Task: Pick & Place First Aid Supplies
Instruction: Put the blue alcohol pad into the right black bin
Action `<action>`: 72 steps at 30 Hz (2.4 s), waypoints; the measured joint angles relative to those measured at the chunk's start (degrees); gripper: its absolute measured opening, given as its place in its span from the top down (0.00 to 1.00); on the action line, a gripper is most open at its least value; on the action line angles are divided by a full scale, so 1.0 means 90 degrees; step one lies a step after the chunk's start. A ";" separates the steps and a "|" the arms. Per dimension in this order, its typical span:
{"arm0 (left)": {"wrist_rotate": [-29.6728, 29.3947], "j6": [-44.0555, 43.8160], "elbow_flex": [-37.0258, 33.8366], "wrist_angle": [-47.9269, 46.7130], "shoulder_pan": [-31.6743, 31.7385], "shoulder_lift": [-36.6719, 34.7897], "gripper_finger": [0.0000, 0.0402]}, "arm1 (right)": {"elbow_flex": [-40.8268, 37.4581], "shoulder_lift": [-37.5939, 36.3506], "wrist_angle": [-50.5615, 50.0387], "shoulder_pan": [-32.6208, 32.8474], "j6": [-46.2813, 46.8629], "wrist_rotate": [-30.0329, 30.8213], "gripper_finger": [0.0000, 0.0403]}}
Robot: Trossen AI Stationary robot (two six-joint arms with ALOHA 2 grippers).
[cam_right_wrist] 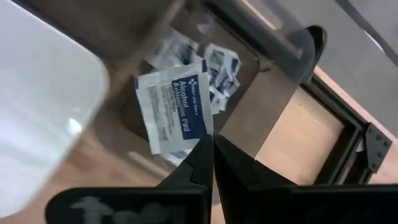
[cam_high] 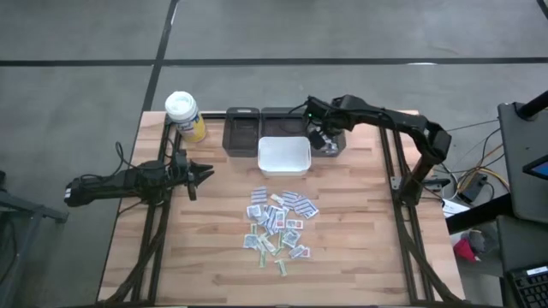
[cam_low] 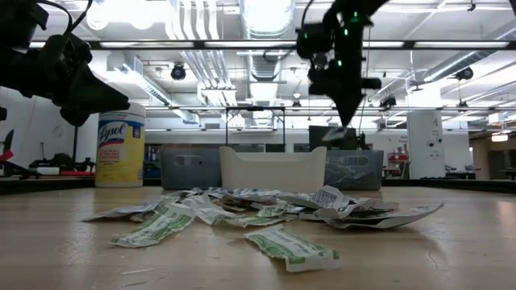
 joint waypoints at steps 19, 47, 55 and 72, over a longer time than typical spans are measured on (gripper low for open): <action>0.0000 -0.0295 -0.0010 0.0166 0.0002 0.0000 0.77 | -0.0913 0.0044 0.1157 -0.0667 -0.1367 -0.0822 0.97; -0.0009 -0.2201 -0.0002 0.1823 0.0002 -0.0001 0.77 | -0.1173 -0.1527 0.0708 0.1699 -0.1373 -0.2648 0.84; -0.0496 -0.2209 0.0002 0.2097 0.0002 -0.0002 0.77 | -0.2209 -0.2138 0.1788 0.3167 -0.0542 -0.2688 0.86; 0.1334 -0.2170 0.0010 0.4505 -0.0024 0.0496 0.77 | -0.4323 -0.3139 0.3861 0.3806 0.0340 -0.2662 0.89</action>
